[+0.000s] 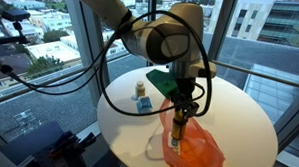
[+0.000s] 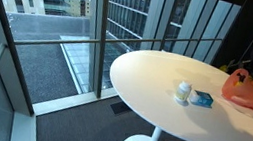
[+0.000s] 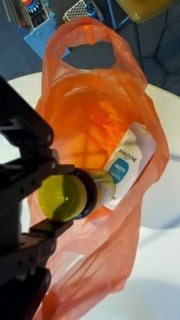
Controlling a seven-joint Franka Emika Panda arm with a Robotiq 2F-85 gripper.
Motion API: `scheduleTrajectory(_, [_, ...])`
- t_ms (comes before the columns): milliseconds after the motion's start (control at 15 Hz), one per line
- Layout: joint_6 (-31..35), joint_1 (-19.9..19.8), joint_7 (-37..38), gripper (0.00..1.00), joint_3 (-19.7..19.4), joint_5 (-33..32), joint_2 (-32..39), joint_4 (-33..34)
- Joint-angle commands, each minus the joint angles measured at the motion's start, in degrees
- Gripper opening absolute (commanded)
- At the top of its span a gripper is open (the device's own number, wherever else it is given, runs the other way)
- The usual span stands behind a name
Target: Put the yellow bottle in the plastic bag
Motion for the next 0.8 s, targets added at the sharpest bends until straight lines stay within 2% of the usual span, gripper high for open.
scheduleTrajectory(0, [1.7,0.1,0.4,0.20,-0.1,-0.6,-0.1,-0.4])
scheduleTrajectory(733, [3.2,-0.5,-1.1,0.20,-0.2,1.0,1.0,-1.0])
